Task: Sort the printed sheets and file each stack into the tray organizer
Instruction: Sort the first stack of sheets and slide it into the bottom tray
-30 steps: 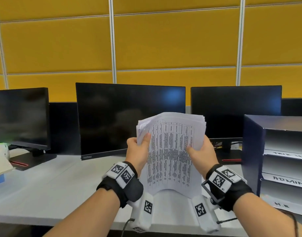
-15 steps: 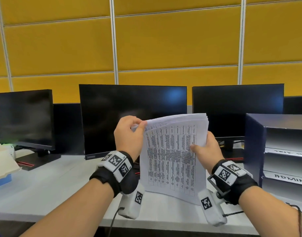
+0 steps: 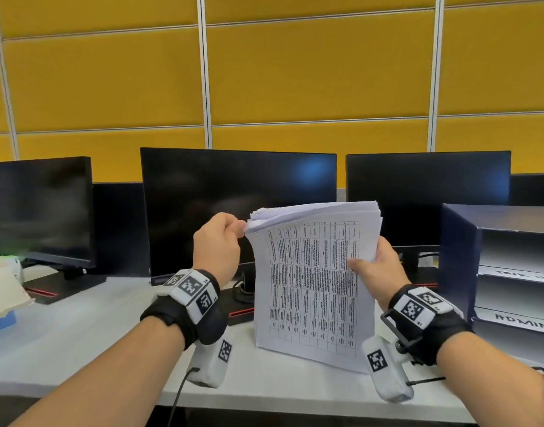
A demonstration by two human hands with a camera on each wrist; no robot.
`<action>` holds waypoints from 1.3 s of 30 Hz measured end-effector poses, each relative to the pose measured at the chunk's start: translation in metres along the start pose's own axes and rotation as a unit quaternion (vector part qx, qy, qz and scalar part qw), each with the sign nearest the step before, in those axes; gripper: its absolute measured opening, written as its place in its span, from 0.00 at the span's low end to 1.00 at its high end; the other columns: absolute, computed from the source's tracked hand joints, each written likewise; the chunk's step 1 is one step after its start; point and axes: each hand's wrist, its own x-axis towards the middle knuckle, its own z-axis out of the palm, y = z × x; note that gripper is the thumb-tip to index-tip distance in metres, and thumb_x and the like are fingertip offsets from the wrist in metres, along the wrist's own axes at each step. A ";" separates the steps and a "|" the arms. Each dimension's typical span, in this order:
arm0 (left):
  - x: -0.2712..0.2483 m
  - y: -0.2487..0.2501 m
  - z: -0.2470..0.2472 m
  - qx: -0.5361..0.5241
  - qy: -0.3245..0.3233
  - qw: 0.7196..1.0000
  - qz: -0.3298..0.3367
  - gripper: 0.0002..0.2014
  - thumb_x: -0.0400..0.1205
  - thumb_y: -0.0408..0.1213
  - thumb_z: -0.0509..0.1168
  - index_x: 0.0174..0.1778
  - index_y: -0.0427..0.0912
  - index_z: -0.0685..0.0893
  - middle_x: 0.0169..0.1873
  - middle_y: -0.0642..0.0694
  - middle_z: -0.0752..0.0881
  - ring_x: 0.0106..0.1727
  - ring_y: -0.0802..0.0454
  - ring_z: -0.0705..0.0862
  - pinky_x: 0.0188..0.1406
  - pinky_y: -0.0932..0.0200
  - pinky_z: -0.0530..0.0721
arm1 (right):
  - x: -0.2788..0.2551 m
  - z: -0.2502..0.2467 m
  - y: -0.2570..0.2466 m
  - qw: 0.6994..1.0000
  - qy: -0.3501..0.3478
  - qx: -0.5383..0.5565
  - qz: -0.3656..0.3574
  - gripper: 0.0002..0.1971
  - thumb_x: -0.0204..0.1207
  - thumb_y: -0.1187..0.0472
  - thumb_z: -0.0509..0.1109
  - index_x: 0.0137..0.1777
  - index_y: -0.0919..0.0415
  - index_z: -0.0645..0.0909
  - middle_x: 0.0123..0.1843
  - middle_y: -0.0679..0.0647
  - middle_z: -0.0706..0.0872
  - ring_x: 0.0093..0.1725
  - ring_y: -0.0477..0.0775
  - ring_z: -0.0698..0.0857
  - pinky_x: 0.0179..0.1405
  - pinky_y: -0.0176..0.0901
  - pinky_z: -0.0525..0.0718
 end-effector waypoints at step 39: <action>0.026 -0.056 -0.066 0.103 0.116 0.980 -0.125 0.06 0.83 0.36 0.61 0.42 0.38 0.79 0.41 0.38 0.81 0.37 0.45 0.77 0.36 0.53 0.73 | 0.002 0.002 -0.006 0.997 0.053 -0.060 0.010 0.22 0.73 0.75 0.68 0.67 0.64 0.74 0.60 0.57 0.83 0.57 0.55 0.82 0.53 0.47 0.80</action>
